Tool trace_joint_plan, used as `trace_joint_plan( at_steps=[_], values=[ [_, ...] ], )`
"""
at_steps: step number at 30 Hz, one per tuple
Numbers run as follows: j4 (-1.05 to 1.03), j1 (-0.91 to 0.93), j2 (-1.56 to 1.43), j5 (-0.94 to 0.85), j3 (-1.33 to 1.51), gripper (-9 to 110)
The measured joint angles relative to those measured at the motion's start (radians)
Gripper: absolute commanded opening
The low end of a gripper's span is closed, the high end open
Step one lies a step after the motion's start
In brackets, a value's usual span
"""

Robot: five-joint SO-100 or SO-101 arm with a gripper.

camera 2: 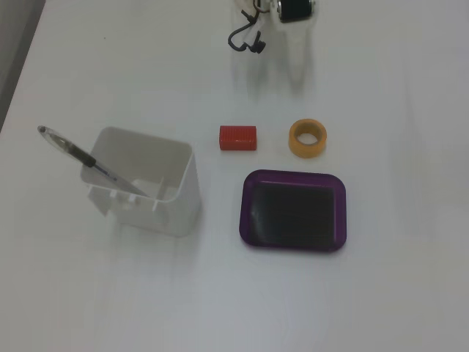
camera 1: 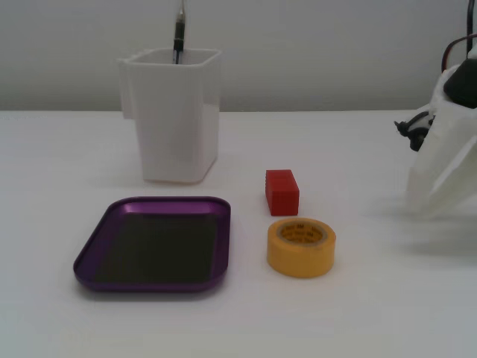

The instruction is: Pick up the red cube and place it in the box.

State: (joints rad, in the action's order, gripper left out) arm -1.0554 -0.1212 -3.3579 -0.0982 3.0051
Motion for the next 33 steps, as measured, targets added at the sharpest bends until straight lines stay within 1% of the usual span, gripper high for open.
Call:
trace_joint_plan(
  at_steps=[7,11,14,21,25,33],
  values=[
    [0.058,0.190,0.000,-0.023,-0.084,6],
    [0.063,0.227,0.046,-0.067,-0.089,8],
    [0.063,0.233,0.153,-0.072,-0.160,10],
    [0.063,0.238,0.604,-0.075,-0.462,16],
    [0.014,0.238,0.885,-0.075,-0.660,19],
    [-0.092,0.238,1.321,-0.075,-0.983,19]
  ],
)
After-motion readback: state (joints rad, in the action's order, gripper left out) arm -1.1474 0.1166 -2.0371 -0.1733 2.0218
